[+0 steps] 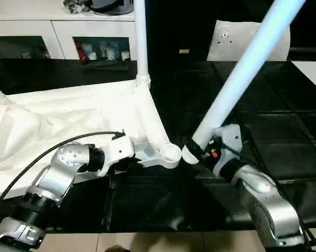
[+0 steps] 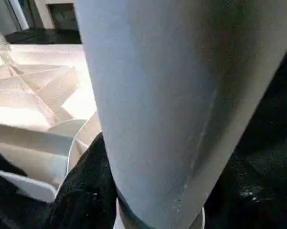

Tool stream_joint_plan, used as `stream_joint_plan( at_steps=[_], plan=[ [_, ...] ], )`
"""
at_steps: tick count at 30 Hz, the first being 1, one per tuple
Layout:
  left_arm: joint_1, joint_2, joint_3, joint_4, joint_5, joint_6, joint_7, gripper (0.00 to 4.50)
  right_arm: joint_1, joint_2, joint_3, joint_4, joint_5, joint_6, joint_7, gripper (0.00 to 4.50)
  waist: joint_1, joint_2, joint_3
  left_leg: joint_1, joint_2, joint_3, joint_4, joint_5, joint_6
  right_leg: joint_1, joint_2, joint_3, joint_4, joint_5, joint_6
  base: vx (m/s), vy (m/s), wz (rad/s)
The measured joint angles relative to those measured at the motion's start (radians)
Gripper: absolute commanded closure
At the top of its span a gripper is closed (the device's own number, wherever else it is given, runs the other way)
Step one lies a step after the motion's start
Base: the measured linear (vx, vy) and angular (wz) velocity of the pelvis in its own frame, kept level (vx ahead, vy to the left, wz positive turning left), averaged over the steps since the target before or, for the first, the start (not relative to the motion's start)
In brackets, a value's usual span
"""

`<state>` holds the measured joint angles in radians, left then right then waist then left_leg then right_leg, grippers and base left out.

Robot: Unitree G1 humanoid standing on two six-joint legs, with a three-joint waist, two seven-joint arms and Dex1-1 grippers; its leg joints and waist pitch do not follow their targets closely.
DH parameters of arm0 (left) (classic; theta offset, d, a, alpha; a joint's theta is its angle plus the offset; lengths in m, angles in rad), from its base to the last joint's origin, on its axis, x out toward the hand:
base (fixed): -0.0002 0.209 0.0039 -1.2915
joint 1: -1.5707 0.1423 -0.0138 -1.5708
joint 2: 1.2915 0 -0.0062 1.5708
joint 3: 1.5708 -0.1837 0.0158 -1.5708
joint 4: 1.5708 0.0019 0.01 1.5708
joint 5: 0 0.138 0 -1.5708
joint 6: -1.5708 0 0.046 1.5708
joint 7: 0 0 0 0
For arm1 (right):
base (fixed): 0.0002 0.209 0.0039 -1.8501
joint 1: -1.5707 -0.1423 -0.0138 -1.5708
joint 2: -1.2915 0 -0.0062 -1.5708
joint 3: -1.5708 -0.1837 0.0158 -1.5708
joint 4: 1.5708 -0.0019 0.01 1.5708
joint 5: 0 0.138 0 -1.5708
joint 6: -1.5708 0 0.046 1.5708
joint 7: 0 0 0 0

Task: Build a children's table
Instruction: Insert table leg to table base

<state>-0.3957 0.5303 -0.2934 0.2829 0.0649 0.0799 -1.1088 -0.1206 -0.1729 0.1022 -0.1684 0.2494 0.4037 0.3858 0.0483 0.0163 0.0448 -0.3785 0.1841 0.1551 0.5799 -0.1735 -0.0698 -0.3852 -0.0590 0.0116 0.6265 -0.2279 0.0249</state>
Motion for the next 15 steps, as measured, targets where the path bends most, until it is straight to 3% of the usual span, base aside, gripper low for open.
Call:
stream_joint_plan(
  at_steps=[4,8,15],
  plan=[
    [0.000,-0.011,-0.002,0.007,0.000,-0.018,0.006,4.50,-0.029,0.029,0.011,-0.001,0.036,-0.001,0.025,2.61,0.013,0.000,0.000,0.000,0.001,0.000,-0.001,0.000,-0.001,0.000,0.000,-0.001,0.000,0.000,0.000,0.000,0.000,0.00],
    [-0.006,-0.018,-0.005,0.017,-0.002,-0.023,0.005,4.50,-0.046,0.034,0.012,0.033,0.019,-0.055,0.026,2.61,0.017,-0.002,0.000,-0.001,0.000,0.001,-0.001,0.000,-0.001,0.000,0.000,-0.001,-0.001,0.000,0.000,0.000,0.000,0.00],
    [-0.032,-0.017,-0.020,0.047,-0.002,-0.031,-0.003,4.50,-0.090,0.000,0.026,0.062,0.035,0.000,0.094,2.61,0.025,-0.002,0.000,0.000,0.002,0.001,-0.001,0.002,-0.003,0.000,0.000,-0.001,0.001,0.000,0.000,0.000,0.000,0.00]
  ],
)
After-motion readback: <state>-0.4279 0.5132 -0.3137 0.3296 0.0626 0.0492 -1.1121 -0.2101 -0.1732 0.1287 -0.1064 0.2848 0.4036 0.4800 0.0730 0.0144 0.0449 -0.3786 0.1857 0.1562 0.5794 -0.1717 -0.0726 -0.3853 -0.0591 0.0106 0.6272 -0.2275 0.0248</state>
